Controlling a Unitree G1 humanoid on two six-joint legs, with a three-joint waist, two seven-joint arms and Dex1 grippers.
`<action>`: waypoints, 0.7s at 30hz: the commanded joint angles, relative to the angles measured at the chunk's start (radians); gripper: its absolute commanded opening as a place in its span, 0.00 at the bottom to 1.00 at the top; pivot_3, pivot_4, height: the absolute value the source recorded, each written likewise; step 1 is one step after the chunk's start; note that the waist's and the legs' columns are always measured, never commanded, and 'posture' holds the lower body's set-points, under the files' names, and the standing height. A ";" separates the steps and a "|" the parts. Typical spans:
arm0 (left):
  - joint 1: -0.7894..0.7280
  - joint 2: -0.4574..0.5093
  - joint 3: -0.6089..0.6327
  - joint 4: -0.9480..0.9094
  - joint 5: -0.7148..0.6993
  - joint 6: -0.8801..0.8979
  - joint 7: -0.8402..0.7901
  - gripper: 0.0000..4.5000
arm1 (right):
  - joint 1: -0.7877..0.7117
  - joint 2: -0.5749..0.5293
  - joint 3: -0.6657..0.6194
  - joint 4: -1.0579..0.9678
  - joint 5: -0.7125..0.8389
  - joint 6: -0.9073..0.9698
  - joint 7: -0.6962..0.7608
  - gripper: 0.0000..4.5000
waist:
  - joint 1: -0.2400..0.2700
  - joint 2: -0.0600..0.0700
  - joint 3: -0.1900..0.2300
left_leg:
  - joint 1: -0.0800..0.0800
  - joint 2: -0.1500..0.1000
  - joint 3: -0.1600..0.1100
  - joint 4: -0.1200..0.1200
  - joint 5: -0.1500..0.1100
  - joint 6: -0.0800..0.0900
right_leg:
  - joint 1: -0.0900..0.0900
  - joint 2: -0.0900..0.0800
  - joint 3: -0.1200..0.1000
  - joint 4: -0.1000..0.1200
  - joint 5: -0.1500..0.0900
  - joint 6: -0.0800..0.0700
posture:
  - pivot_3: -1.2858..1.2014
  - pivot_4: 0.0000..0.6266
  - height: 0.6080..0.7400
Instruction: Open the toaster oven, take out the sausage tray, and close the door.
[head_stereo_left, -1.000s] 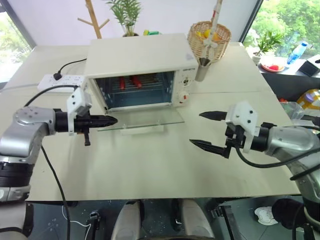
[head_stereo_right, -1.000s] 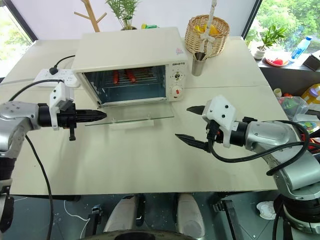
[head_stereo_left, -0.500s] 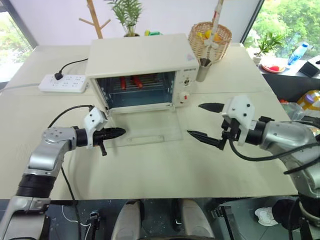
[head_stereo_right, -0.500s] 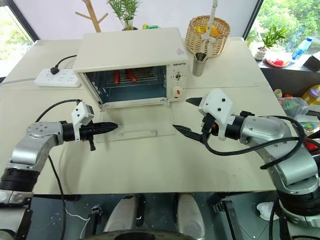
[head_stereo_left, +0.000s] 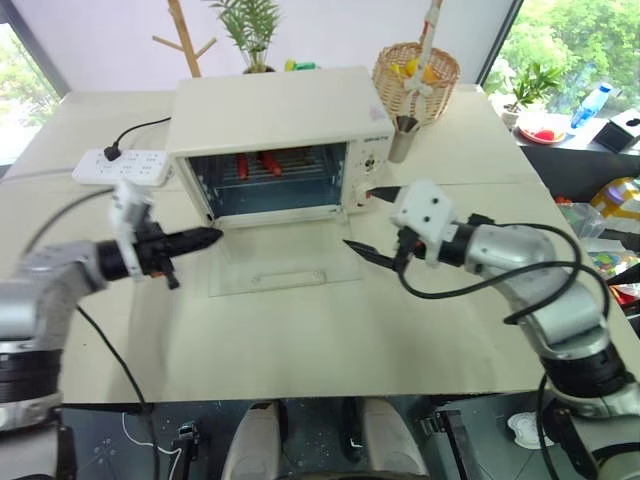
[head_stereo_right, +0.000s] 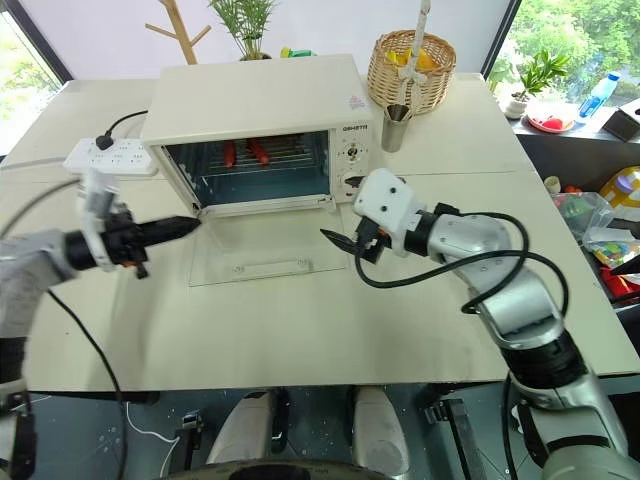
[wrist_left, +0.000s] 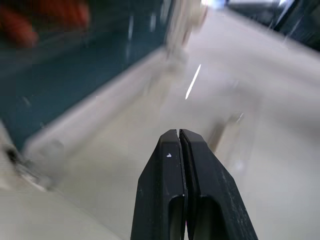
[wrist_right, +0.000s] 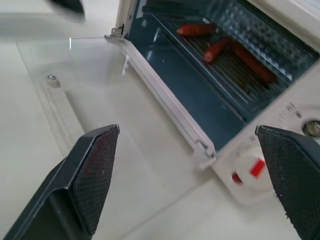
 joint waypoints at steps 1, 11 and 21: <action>0.013 0.058 0.113 -0.067 -0.111 0.089 -0.004 0.01 | -0.085 0.066 0.078 0.083 -0.137 -0.095 -0.059 1.00 | -0.002 0.000 0.000 | 0.000 0.000 0.000 0.000 0.000 0.000 | 0.000 0.000 0.000 0.000 0.000 0.000 | 0.52 0.24 1.00; 0.058 0.124 0.155 -0.108 -0.140 0.101 -0.001 0.01 | -0.349 0.239 0.323 0.650 -0.609 -0.489 -0.297 1.00 | -0.001 -0.001 0.000 | 0.000 -0.001 0.000 0.000 0.000 0.000 | 0.000 -0.001 0.000 0.000 0.000 0.000 | 0.52 0.24 1.00; 0.033 0.149 0.140 -0.113 -0.141 0.075 -0.005 0.01 | -0.537 0.387 0.337 1.134 -0.747 -0.699 -0.479 1.00 | -0.004 -0.001 0.000 | 0.000 -0.001 0.000 -0.002 0.000 -0.001 | -0.001 -0.001 0.000 0.000 0.000 0.000 | 0.52 0.24 1.00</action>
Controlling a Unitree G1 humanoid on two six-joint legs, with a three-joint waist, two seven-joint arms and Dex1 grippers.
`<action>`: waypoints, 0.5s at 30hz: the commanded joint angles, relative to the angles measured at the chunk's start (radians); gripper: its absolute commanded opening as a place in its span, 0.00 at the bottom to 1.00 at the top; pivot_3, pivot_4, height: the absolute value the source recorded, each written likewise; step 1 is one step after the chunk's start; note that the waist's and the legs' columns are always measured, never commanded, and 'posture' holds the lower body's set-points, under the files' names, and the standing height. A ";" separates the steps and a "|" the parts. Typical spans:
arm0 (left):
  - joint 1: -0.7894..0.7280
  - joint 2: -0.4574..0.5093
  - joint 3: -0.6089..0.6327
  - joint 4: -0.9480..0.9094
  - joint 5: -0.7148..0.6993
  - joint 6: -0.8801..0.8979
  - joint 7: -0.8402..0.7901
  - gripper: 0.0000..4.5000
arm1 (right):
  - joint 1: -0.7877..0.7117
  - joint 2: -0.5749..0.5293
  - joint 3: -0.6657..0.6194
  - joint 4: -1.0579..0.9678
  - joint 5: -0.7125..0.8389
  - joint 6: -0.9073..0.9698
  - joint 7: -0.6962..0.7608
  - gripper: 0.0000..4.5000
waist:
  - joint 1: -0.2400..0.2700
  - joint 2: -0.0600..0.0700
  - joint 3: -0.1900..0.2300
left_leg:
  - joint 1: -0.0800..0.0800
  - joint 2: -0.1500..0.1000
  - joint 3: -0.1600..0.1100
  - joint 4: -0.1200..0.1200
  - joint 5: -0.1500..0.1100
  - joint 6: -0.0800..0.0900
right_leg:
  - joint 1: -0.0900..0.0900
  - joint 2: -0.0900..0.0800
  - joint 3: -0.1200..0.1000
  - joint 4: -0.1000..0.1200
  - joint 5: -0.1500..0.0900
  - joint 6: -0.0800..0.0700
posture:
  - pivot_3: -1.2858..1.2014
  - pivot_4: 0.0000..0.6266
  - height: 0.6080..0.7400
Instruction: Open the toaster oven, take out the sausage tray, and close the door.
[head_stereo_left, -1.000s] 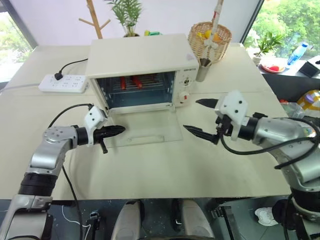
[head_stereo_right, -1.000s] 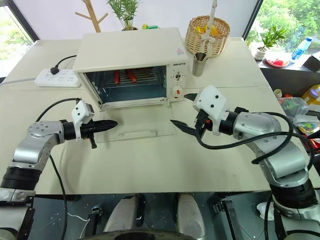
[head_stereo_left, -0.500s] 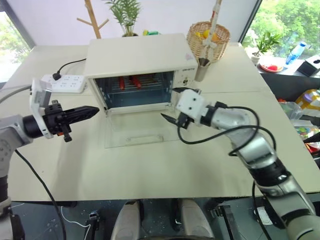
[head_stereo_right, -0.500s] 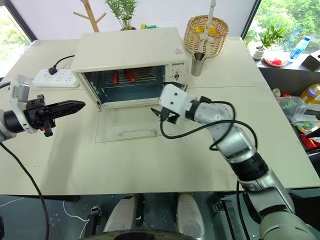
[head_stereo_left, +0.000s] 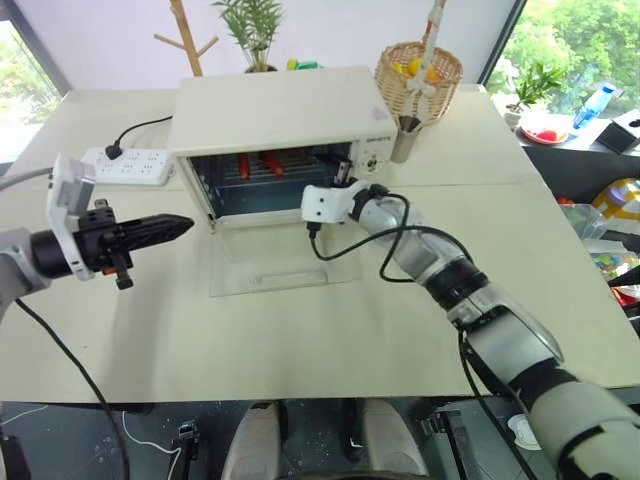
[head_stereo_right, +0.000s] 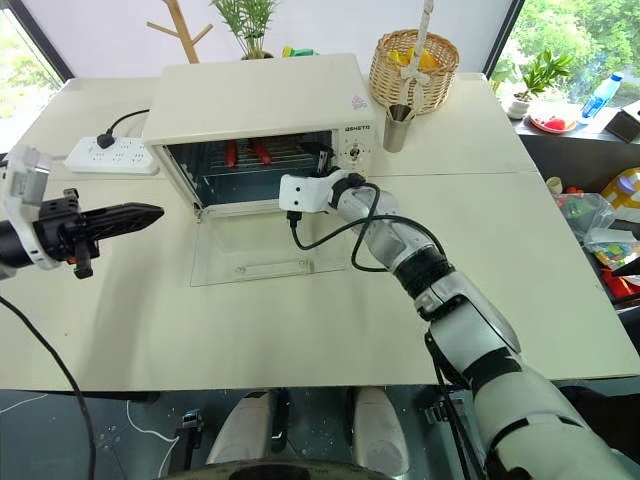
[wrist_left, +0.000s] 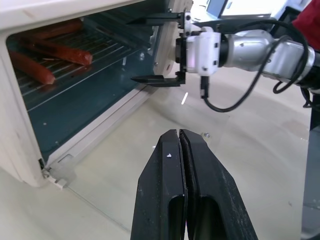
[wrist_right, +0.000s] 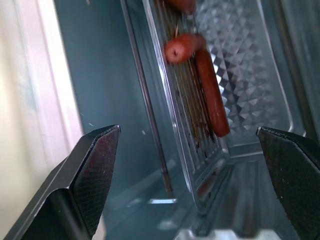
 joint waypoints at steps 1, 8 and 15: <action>-0.049 0.006 0.017 -0.007 -0.006 -0.029 0.013 0.01 | -0.072 0.049 -0.007 0.107 -0.030 -0.064 -0.050 1.00 | -0.001 0.000 0.000 | 0.000 0.000 0.000 0.000 0.000 0.000 | 0.000 0.000 0.000 0.000 0.000 0.000 | 0.52 0.24 1.00; -0.107 -0.016 -0.004 0.018 -0.001 -0.045 0.042 0.01 | -0.162 0.130 0.000 0.326 -0.081 -0.122 -0.135 1.00 | -0.002 0.000 0.000 | 0.000 0.000 0.000 0.000 0.000 0.000 | 0.000 0.000 0.000 0.000 0.000 0.000 | 0.52 0.24 1.00; -0.100 -0.010 -0.011 0.014 -0.016 -0.039 0.021 0.01 | -0.220 0.155 0.003 0.440 -0.117 -0.136 -0.187 1.00 | -0.003 0.000 0.000 | 0.000 0.000 0.000 0.000 0.000 0.000 | 0.000 0.000 0.000 0.000 0.000 0.000 | 0.52 0.24 1.00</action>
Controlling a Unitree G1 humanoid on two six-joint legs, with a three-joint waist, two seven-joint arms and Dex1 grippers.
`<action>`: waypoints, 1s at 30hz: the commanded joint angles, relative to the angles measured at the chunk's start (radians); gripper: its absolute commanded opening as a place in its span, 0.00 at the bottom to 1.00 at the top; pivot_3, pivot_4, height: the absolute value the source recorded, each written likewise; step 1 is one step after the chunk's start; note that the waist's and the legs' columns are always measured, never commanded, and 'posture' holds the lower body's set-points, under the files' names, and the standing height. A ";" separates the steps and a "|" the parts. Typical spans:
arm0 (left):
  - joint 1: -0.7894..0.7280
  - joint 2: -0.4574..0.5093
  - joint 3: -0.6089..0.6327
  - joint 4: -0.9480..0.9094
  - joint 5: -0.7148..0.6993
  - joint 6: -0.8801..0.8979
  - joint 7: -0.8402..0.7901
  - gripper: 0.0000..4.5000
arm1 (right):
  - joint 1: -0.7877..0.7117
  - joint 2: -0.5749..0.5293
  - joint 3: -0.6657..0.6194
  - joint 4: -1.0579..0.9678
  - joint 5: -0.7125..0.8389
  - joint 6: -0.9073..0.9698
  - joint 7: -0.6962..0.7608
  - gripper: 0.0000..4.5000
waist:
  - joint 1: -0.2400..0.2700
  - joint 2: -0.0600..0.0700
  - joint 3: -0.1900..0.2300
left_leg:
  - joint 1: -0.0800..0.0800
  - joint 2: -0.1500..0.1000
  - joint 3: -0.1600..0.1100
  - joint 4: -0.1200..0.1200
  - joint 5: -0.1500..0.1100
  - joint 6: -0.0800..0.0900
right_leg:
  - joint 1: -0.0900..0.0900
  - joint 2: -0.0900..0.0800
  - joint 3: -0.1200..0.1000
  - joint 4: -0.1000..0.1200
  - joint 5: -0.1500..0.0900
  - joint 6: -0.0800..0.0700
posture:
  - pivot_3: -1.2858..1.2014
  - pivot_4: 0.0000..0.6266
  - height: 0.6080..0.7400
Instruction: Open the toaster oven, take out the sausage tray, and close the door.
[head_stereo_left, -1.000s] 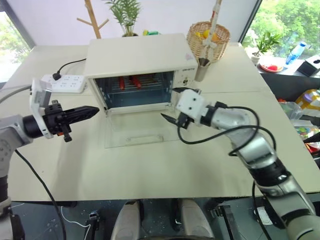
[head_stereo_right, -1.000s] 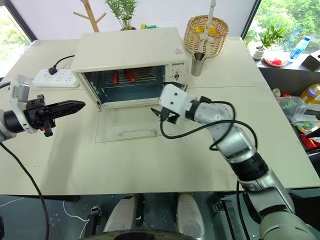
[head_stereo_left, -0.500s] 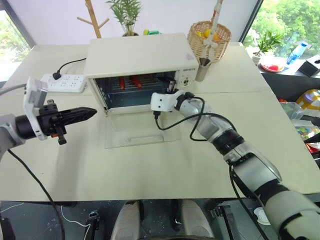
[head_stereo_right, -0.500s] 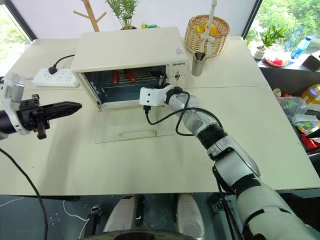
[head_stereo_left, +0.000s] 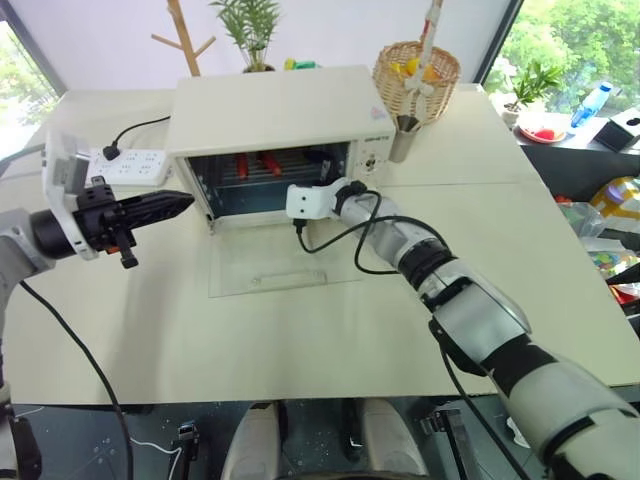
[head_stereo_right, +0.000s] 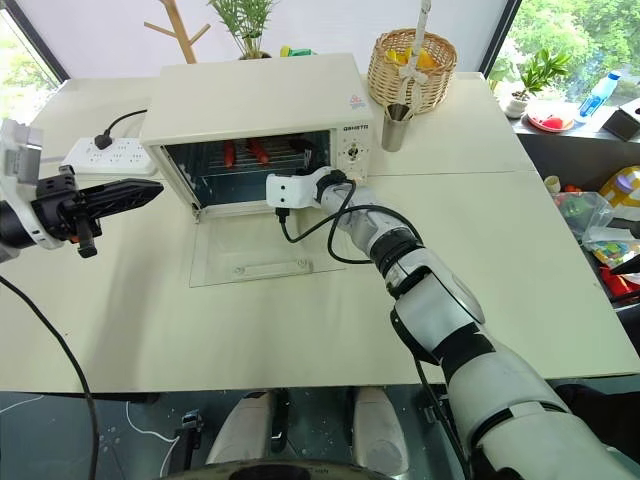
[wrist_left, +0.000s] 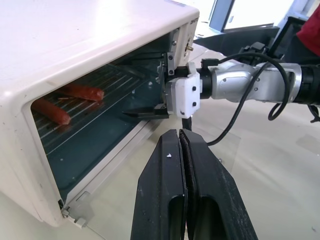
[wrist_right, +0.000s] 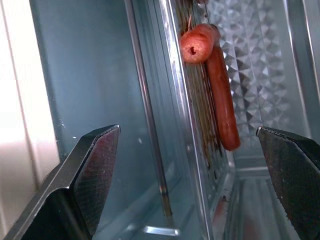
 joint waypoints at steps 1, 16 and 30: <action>-0.009 0.013 0.007 -0.009 -0.011 -0.010 -0.020 0.01 | -0.052 0.017 -0.002 0.032 -0.016 -0.012 -0.027 1.00 | 0.001 0.000 0.000 | 0.000 0.000 0.000 0.000 0.000 0.000 | 0.000 0.000 0.000 0.000 0.000 0.000 | 0.52 0.24 1.00; -0.029 -0.003 -0.020 -0.001 -0.003 -0.023 -0.012 0.00 | -0.088 0.074 0.005 0.123 -0.040 -0.030 -0.058 0.02 | -0.021 -0.001 0.000 | 0.000 0.000 0.000 0.000 0.000 0.000 | 0.000 0.000 0.000 0.000 0.000 0.000 | 0.52 0.24 1.00; -0.059 -0.015 -0.029 0.009 0.000 -0.021 -0.001 0.00 | -0.107 0.087 0.014 0.155 -0.062 -0.030 -0.084 0.01 | -0.023 -0.002 -0.001 | 0.000 0.000 -0.001 0.000 0.000 0.000 | 0.000 0.000 0.000 0.001 0.000 0.000 | 0.52 0.24 1.00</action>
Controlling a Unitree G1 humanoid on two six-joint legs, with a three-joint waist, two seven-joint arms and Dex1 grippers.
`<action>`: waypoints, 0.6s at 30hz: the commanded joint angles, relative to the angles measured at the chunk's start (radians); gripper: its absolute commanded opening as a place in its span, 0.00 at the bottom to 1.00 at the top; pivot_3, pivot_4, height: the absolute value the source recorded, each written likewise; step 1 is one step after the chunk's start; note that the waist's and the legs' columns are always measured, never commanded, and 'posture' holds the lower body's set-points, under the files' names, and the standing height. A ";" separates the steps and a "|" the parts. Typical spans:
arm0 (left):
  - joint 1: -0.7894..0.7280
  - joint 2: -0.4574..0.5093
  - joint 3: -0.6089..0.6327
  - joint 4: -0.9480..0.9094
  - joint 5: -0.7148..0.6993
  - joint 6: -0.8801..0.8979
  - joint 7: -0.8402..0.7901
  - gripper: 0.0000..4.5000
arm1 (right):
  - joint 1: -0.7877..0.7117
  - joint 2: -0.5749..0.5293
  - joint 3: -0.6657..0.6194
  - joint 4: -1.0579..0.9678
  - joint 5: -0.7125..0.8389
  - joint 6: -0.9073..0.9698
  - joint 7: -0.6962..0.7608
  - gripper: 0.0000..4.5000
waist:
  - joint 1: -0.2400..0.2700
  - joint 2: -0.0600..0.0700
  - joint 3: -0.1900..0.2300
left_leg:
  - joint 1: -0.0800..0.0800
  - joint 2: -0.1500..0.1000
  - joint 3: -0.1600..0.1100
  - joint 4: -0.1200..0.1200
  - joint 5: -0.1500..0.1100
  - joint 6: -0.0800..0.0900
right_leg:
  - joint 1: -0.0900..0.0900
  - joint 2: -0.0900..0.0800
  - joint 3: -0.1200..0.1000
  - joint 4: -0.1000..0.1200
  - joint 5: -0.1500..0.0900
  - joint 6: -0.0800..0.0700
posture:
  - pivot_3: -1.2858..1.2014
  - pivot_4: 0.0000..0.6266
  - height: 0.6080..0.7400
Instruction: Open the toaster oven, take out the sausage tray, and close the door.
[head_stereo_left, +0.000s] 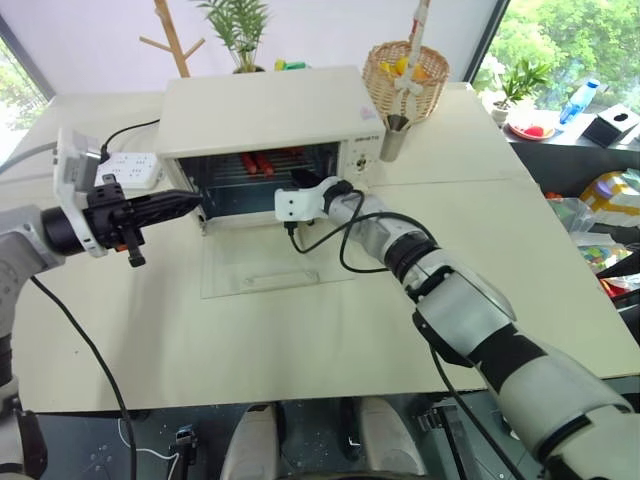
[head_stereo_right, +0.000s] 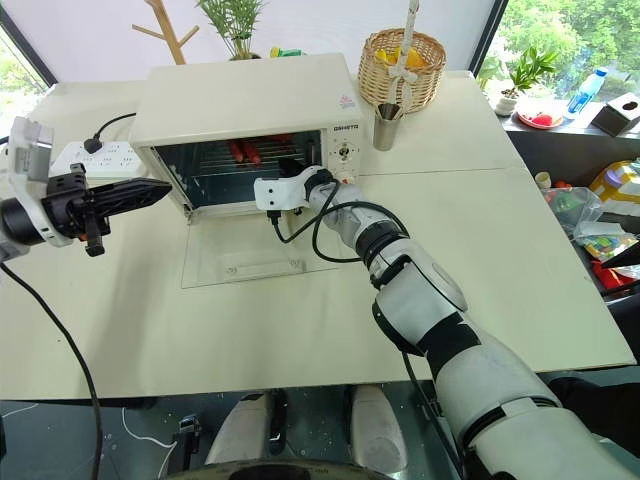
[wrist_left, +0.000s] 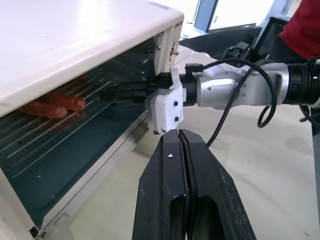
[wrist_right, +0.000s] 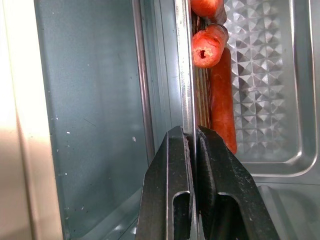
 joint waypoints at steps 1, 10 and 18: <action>-0.029 0.000 0.008 -0.002 -0.002 -0.015 0.008 0.00 | -0.018 0.006 -0.013 -0.017 0.010 -0.009 -0.009 0.01 | 0.000 0.000 0.000 | 0.000 0.000 0.000 0.000 0.000 0.000 | 0.000 0.000 0.000 0.000 0.000 0.000 | 0.52 0.24 1.00; -0.161 -0.063 -0.094 0.131 0.080 -0.079 0.006 0.00 | 0.023 -0.023 -0.001 -0.126 -0.001 -0.028 0.017 0.01 | 0.002 0.000 0.000 | 0.000 0.000 0.000 0.000 0.000 0.000 | 0.000 0.000 0.000 0.000 0.000 0.000 | 0.52 0.24 1.00; -0.296 -0.091 -0.169 0.286 0.164 -0.151 -0.058 0.00 | 0.085 -0.064 -0.003 -0.290 -0.009 -0.001 0.068 0.01 | -0.002 0.000 0.000 | -0.001 0.000 0.001 -0.002 0.000 0.000 | -0.002 0.000 0.000 0.000 0.000 0.000 | 0.52 0.24 1.00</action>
